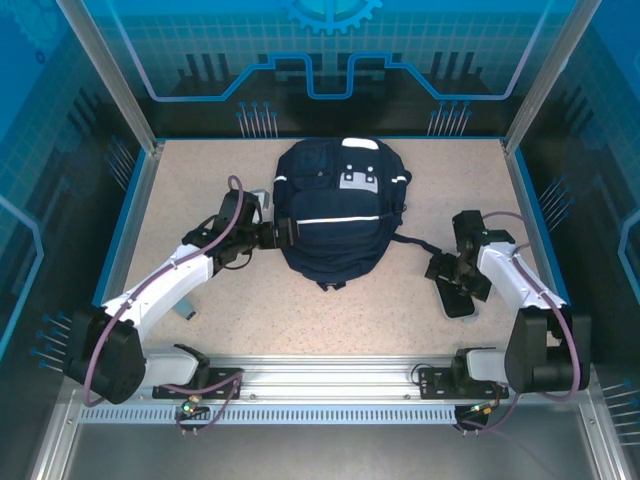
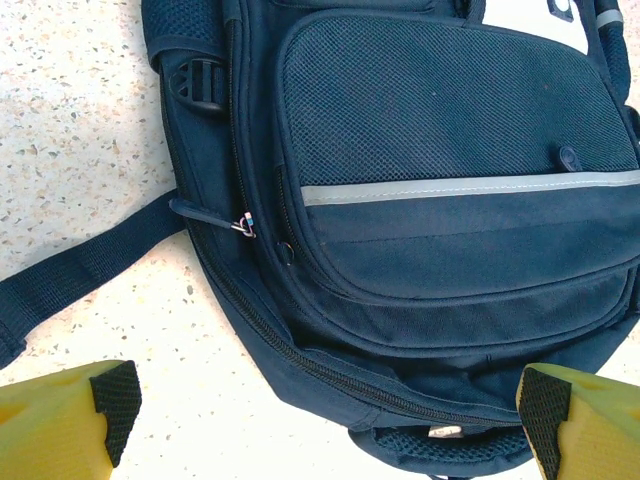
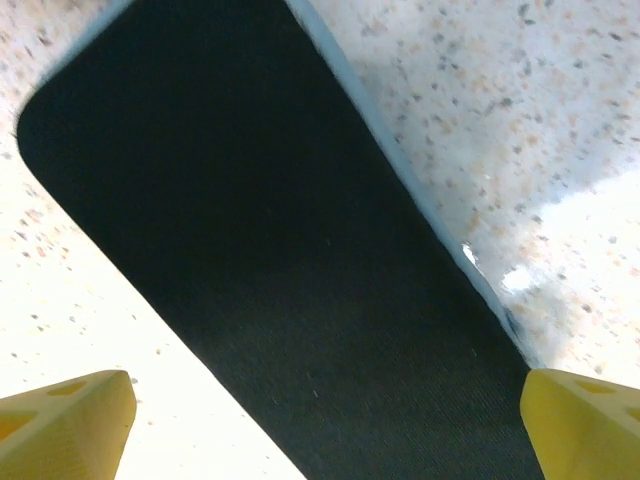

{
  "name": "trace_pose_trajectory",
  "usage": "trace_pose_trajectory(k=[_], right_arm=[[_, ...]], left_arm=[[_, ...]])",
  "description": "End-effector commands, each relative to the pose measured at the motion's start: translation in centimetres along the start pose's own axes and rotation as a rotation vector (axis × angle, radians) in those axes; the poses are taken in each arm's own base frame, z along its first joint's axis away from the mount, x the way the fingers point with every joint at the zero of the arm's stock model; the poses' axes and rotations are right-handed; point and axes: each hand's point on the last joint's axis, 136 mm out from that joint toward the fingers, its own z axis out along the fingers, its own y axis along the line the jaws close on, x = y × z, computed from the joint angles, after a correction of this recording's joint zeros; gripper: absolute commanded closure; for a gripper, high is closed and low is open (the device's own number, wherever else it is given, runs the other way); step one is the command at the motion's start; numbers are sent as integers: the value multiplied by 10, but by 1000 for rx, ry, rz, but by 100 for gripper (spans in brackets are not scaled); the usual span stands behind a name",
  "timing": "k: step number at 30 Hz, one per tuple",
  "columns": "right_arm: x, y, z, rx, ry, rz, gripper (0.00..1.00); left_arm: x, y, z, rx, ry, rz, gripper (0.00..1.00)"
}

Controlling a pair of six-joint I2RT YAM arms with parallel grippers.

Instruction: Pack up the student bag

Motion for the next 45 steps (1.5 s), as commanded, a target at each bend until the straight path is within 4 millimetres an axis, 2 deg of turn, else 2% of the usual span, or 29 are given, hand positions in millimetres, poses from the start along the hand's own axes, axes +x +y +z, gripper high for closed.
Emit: trace_pose_trajectory(k=[1, 8, 13, 20, 28, 33, 38, 40, 45], right_arm=[[6, 14, 11, -112, 54, -6, 0], [22, 34, 9, -144, 83, -67, 0], [22, 25, 15, -14, 79, -92, 0], [28, 37, 20, 13, 84, -152, 0], [33, 35, 23, 52, 91, -175, 5], [36, 36, 27, 72, 96, -202, 12], [35, 40, 30, 70, 104, -214, 26], [33, 40, 29, 69, 95, -213, 31], [22, 44, 16, 48, 31, -192, 34]], left_arm=[[-3, -9, -3, 23, 8, 38, 1], [-2, -9, -1, 26, 10, 30, 1], [-2, -10, -1, 28, 8, 28, 1], [-2, -11, -1, 30, 10, 28, 1], [-2, -17, 1, 34, 28, 65, 1], [3, -29, 7, 55, 68, 155, 1], [11, -51, 16, 102, 109, 301, 3], [15, -61, 22, 116, 129, 381, 6], [26, -80, 42, 113, 184, 641, 15]])
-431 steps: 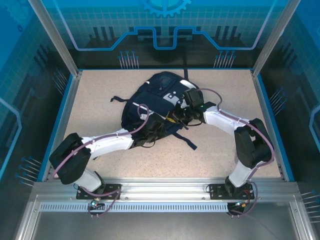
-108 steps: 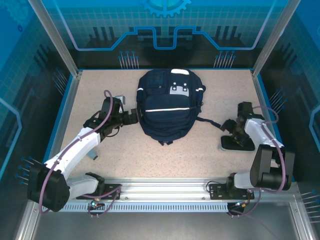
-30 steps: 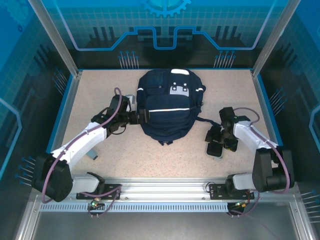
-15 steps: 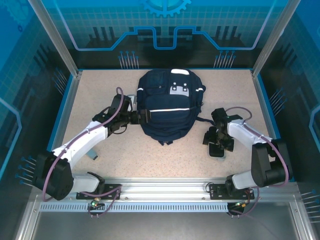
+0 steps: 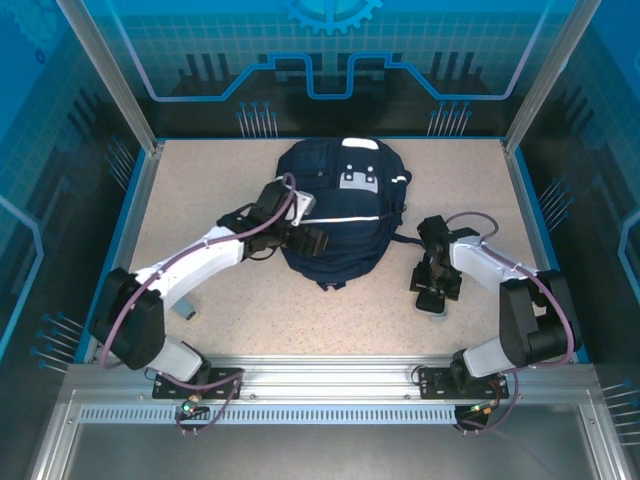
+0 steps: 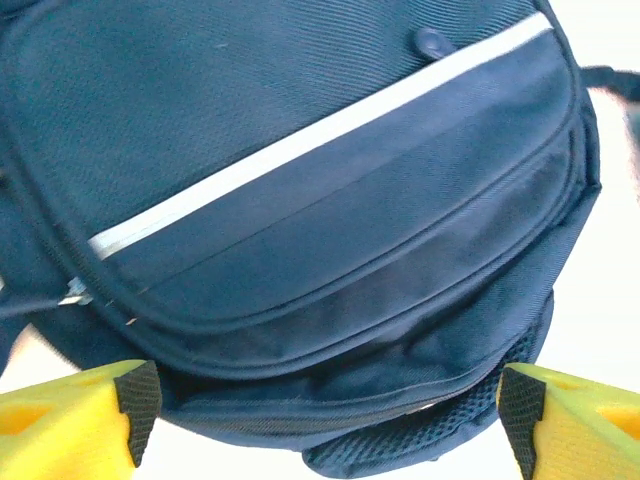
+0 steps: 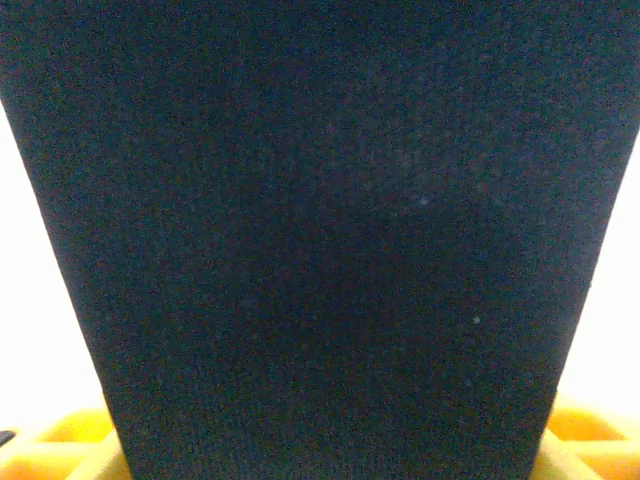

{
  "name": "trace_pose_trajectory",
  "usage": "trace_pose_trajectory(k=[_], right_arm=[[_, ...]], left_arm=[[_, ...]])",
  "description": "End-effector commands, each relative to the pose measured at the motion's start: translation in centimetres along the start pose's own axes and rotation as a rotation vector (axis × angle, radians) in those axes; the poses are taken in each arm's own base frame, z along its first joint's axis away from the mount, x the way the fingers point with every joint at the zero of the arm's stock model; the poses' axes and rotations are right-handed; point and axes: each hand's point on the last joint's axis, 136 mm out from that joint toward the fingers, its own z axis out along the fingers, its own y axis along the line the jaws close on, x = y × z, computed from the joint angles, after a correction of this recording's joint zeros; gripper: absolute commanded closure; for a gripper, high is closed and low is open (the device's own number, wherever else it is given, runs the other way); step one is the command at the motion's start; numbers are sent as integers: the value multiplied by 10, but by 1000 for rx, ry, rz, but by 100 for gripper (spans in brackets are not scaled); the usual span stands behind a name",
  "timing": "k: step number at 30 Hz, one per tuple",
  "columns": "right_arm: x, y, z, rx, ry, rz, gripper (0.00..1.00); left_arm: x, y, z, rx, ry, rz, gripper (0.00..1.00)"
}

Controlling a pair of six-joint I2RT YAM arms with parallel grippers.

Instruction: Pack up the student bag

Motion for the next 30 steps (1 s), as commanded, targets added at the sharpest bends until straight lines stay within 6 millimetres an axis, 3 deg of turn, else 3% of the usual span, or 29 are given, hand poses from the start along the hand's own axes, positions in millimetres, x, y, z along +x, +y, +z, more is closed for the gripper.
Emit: trace_pose_trajectory(k=[1, 5, 10, 17, 26, 30], right_arm=[[-11, 3, -17, -12, -69, 8, 35], [-16, 8, -28, -51, -105, 12, 35], [-18, 16, -35, -115, -119, 17, 35], [-19, 24, -41, -185, -123, 24, 35], [-21, 28, -47, -217, -132, 30, 35], [-21, 29, -48, -224, -136, 34, 35]], left_arm=[[-1, -12, 12, -1, 57, 241, 17], [-5, -14, 32, -2, 92, 362, 27], [-2, -27, 51, 91, 134, 467, 30], [-6, -11, 79, 10, 197, 544, 32], [-9, -3, 90, -25, 239, 641, 38], [-16, 1, 92, -54, 244, 676, 56]])
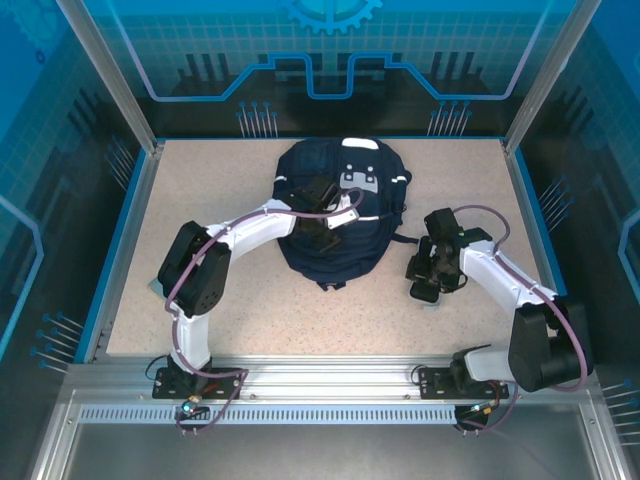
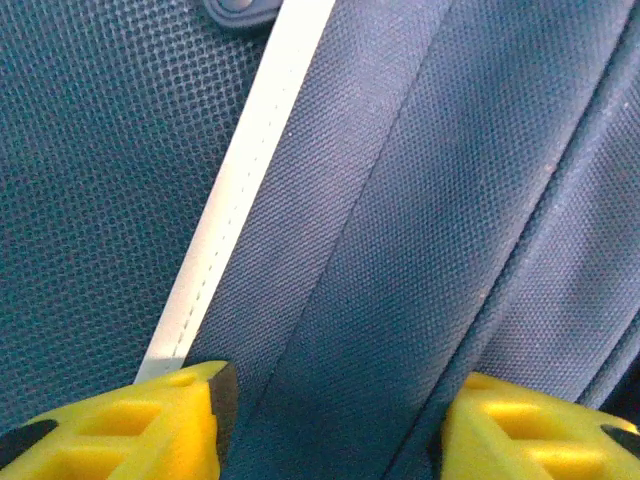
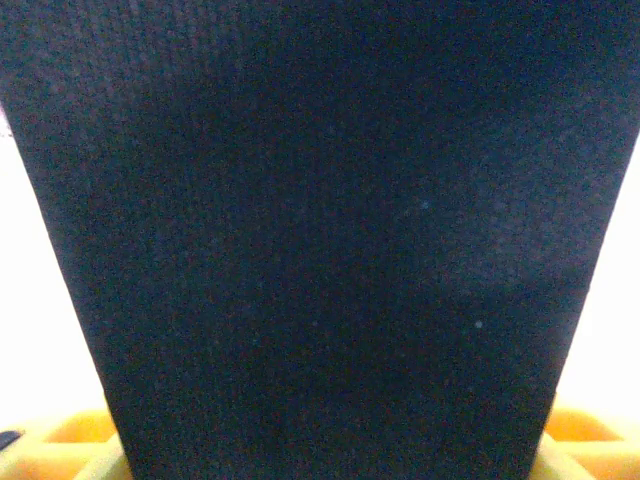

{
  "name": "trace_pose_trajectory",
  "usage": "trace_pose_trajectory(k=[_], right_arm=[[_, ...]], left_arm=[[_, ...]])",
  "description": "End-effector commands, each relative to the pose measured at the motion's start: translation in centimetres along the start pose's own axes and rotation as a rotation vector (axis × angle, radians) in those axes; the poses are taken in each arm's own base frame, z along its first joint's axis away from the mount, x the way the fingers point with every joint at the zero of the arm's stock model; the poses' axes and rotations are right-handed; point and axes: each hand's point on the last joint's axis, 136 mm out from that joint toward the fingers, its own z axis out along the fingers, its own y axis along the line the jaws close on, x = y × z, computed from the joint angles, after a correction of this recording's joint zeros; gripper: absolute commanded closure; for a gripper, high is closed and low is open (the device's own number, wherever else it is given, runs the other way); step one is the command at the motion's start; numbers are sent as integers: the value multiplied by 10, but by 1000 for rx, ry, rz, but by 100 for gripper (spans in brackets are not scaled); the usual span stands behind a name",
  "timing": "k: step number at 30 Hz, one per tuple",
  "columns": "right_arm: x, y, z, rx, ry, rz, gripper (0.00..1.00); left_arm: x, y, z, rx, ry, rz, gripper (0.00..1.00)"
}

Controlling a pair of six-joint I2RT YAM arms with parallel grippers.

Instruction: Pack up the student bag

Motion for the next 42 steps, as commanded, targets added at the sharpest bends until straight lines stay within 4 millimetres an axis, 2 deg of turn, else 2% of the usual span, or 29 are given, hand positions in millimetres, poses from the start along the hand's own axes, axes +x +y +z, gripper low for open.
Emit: trace_pose_trajectory(k=[1, 4, 9, 13, 15, 20, 24, 28, 33, 36, 42], right_arm=[[-10, 7, -12, -44, -39, 21, 35], [-10, 8, -15, -48, -46, 21, 35], [-11, 9, -21, -57, -58, 18, 35], [-11, 13, -28, -85, -68, 8, 35], [-9, 17, -32, -111, -71, -7, 35], [-12, 51, -55, -241, -103, -106, 35], [-9, 88, -76, -352, -124, -221, 35], [-4, 126, -95, -450, -125, -325, 34], [-9, 161, -93, -495, -75, -344, 34], [-22, 165, -81, -441, -73, -288, 35], [-55, 165, -56, -341, -88, -233, 35]], left_arm=[[-5, 12, -1, -48, 21, 54, 60], [-16, 15, -12, -60, -18, 54, 72], [-37, 17, -44, -70, -118, 36, 88], [-55, 23, -78, -113, -234, 10, 99], [-65, 26, -99, -135, -302, -14, 100], [-96, 35, -158, -191, -505, -118, 100], [-114, 34, -190, -221, -606, -172, 100], [-124, 28, -201, -215, -638, -197, 100], [-125, 33, -205, -229, -653, -258, 100], [-124, 34, -206, -226, -652, -287, 100], [-121, 31, -190, -199, -617, -314, 100]])
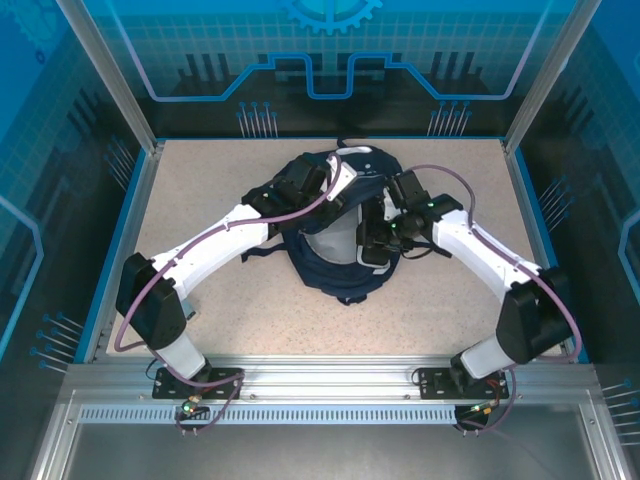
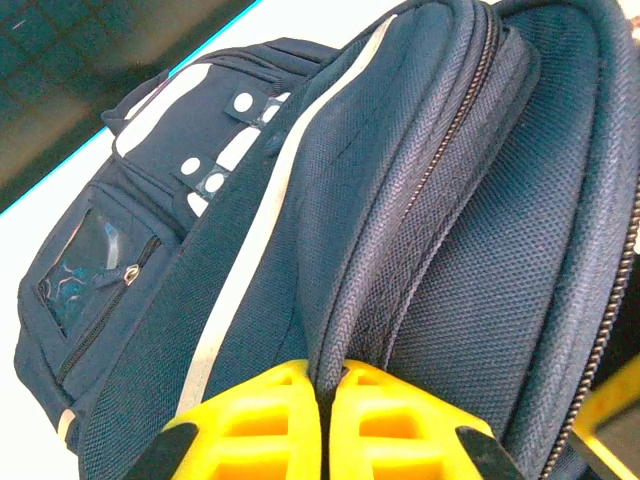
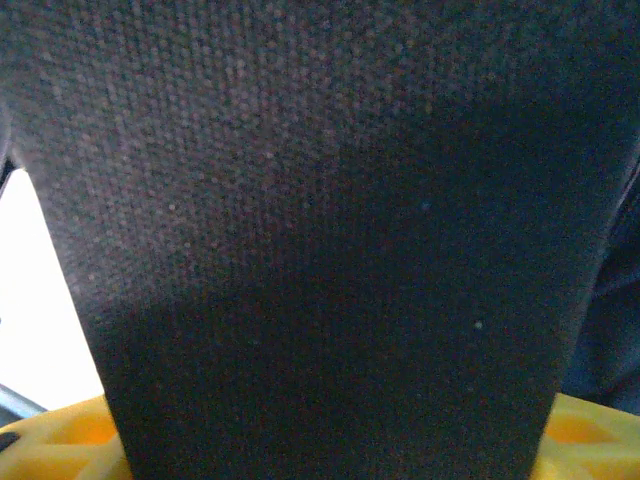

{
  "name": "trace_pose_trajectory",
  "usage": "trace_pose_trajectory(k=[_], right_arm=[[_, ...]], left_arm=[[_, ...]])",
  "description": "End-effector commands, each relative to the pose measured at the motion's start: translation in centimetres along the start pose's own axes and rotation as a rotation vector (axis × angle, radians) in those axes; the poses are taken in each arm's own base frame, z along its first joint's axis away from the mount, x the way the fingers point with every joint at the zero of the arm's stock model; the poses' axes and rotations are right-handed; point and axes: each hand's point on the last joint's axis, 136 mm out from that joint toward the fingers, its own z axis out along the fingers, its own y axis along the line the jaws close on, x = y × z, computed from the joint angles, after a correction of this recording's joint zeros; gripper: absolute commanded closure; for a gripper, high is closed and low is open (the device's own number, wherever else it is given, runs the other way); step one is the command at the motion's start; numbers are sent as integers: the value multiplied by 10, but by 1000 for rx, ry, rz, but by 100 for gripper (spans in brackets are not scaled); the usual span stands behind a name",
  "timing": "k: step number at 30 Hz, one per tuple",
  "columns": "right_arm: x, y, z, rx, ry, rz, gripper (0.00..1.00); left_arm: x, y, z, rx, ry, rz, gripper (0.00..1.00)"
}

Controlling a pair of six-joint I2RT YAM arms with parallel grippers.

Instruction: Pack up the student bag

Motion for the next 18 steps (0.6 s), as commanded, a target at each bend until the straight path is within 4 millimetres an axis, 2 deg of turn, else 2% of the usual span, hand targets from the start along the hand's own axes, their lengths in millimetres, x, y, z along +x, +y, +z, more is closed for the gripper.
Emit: trace_pose_trajectory(k=[1, 4, 6, 9, 14, 18], right_arm=[[-32, -2, 3, 45, -61, 10, 35], [-55, -14, 12, 124, -112, 10, 32], [-69, -18, 15, 143, -169, -2, 24], [-76, -10, 13, 91, -229, -49, 14], [-58, -13, -3, 66, -240, -55, 9], [-24, -15, -10, 4, -205, -14, 16]], left_arm=[[-59, 6, -30, -16, -208, -69, 100], [-54, 6, -23, -17, -188, -92, 100], [-50, 5, -17, -15, -170, -103, 100], [-38, 1, -4, -1, -102, -100, 100], [-15, -7, 17, 31, -16, -112, 100], [-10, -12, 21, 55, -2, -129, 100]])
